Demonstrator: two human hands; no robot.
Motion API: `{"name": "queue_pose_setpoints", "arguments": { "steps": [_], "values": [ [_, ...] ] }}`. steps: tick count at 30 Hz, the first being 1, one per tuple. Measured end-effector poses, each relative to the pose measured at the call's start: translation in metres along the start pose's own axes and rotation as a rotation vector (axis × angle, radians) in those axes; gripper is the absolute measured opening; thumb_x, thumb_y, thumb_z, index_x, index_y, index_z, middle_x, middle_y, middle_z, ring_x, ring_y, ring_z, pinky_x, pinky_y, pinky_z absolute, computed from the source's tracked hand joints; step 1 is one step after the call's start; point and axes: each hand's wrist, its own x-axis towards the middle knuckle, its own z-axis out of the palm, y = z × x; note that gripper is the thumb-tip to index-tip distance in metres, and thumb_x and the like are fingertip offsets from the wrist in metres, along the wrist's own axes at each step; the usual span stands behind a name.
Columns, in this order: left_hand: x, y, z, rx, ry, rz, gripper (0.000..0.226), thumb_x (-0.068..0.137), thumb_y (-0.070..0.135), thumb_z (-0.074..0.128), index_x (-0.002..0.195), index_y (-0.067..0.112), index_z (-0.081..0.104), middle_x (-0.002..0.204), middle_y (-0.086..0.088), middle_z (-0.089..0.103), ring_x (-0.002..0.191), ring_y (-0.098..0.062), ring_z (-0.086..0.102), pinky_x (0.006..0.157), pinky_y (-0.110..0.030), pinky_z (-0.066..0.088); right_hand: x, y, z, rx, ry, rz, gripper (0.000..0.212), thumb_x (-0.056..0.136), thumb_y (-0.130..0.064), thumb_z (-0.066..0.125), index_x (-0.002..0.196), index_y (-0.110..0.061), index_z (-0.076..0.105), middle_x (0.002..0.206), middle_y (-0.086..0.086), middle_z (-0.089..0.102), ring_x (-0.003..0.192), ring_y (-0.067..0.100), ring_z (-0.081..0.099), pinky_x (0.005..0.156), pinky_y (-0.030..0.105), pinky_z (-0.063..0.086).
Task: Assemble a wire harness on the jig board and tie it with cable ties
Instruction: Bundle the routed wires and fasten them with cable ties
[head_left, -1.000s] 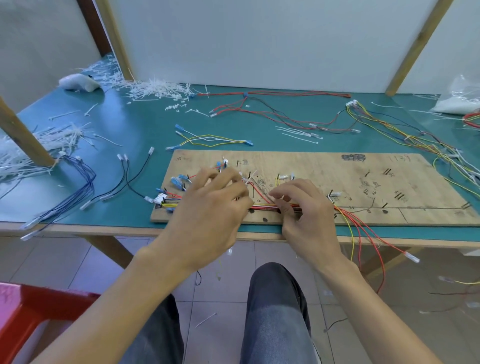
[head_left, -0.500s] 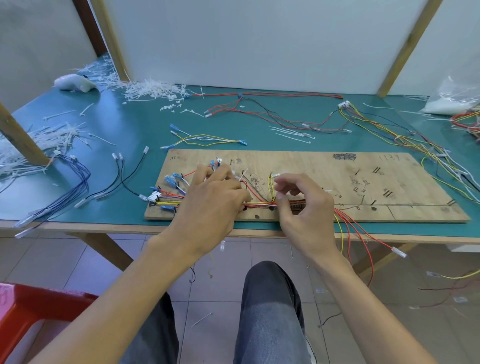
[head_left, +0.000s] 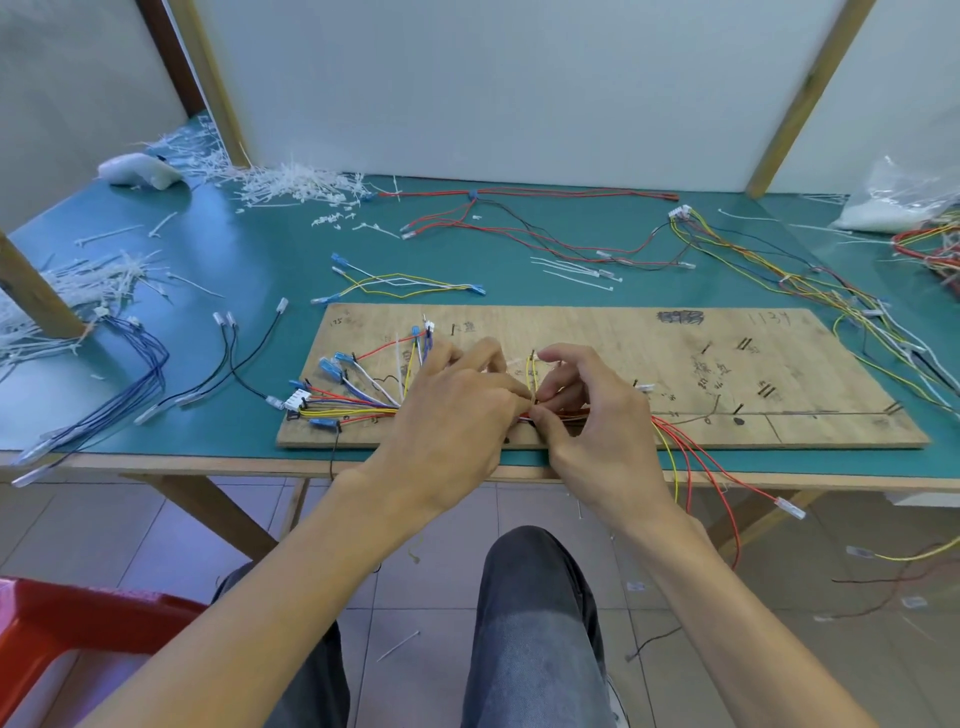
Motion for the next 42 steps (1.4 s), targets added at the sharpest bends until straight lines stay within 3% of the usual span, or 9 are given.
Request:
{"name": "queue_pose_setpoints", "arguments": {
  "steps": [6, 11, 14, 18, 23, 27, 30, 33, 42],
  "values": [
    [0.007, -0.004, 0.0, 0.031, -0.073, -0.042, 0.022, 0.095, 0.03, 0.058, 0.105, 0.04, 0.074, 0.099, 0.023, 0.068, 0.108, -0.004, 0.037, 0.086, -0.033, 0.024, 0.004, -0.001, 0.006, -0.017, -0.026, 0.029, 0.062, 0.079, 0.021, 0.064, 0.12, -0.025, 0.066, 0.087, -0.007, 0.064, 0.079, 0.012, 0.063, 0.074, 0.022, 0.052],
    [0.019, -0.003, -0.009, 0.046, -0.102, -0.053, 0.016, 0.09, 0.031, 0.065, 0.097, 0.039, 0.076, 0.097, 0.018, 0.065, 0.106, -0.012, 0.043, 0.08, -0.034, 0.023, 0.006, 0.001, 0.0, 0.0, -0.079, 0.036, 0.075, 0.069, 0.028, 0.047, 0.122, -0.021, 0.067, 0.096, 0.0, 0.064, 0.084, 0.017, 0.061, 0.075, 0.028, 0.055],
    [0.021, -0.003, -0.011, 0.047, -0.109, -0.065, 0.011, 0.091, 0.034, 0.065, 0.093, 0.037, 0.076, 0.094, 0.015, 0.055, 0.102, -0.017, 0.049, 0.081, -0.034, 0.025, 0.006, -0.001, -0.002, 0.004, -0.059, 0.039, 0.069, 0.074, 0.026, 0.052, 0.12, -0.022, 0.069, 0.1, -0.003, 0.066, 0.091, 0.012, 0.063, 0.08, 0.02, 0.054],
    [0.025, -0.004, -0.014, 0.062, -0.137, -0.059, 0.017, 0.088, 0.049, 0.072, 0.097, 0.035, 0.079, 0.09, 0.009, 0.043, 0.096, -0.022, 0.051, 0.081, -0.036, 0.027, 0.006, -0.006, -0.002, 0.016, 0.006, 0.009, 0.056, 0.076, 0.023, 0.057, 0.11, -0.02, 0.073, 0.101, -0.008, 0.071, 0.097, 0.008, 0.066, 0.086, 0.023, 0.054],
    [0.031, -0.001, -0.018, 0.044, -0.158, -0.081, 0.019, 0.08, 0.046, 0.082, 0.092, 0.032, 0.078, 0.096, 0.006, 0.044, 0.08, -0.02, 0.03, 0.073, -0.035, 0.014, 0.019, -0.006, -0.016, 0.139, 0.21, 0.089, 0.038, 0.085, 0.012, 0.063, 0.101, -0.021, 0.075, 0.096, -0.011, 0.074, 0.092, 0.011, 0.071, 0.084, 0.023, 0.056],
    [0.033, 0.002, -0.017, 0.044, -0.168, -0.092, 0.02, 0.079, 0.04, 0.086, 0.09, 0.027, 0.076, 0.097, 0.003, 0.052, 0.075, -0.018, 0.006, 0.068, -0.038, 0.006, 0.066, 0.013, -0.038, 0.015, 0.199, 0.216, 0.026, 0.092, -0.004, 0.068, 0.095, -0.028, 0.076, 0.088, -0.017, 0.074, 0.085, 0.002, 0.069, 0.08, 0.016, 0.056],
    [0.034, 0.002, -0.017, 0.011, -0.203, -0.104, 0.02, 0.083, 0.042, 0.084, 0.094, 0.028, 0.075, 0.097, 0.006, 0.052, 0.098, -0.02, 0.036, 0.076, -0.035, 0.017, 0.111, 0.044, -0.047, -0.154, 0.116, 0.376, 0.016, 0.094, -0.011, 0.068, 0.101, -0.021, 0.079, 0.094, -0.009, 0.076, 0.088, 0.008, 0.071, 0.09, 0.031, 0.058],
    [0.032, 0.001, -0.017, -0.012, -0.213, -0.118, 0.021, 0.083, 0.043, 0.083, 0.097, 0.029, 0.075, 0.099, 0.008, 0.051, 0.099, -0.021, 0.042, 0.077, -0.035, 0.019, 0.141, 0.077, -0.048, -0.335, 0.061, 0.439, 0.019, 0.095, -0.011, 0.065, 0.108, -0.014, 0.078, 0.108, 0.006, 0.077, 0.106, 0.024, 0.07, 0.1, 0.04, 0.055],
    [0.034, -0.003, -0.009, -0.032, -0.207, -0.125, 0.02, 0.082, 0.046, 0.083, 0.091, 0.031, 0.073, 0.094, 0.013, 0.048, 0.1, -0.024, 0.045, 0.079, -0.034, 0.025, 0.165, 0.108, -0.028, -0.472, 0.094, 0.456, 0.008, 0.091, -0.028, 0.08, 0.094, -0.022, 0.081, 0.096, 0.006, 0.078, 0.1, 0.031, 0.071, 0.078, 0.029, 0.051]
  ]
}}
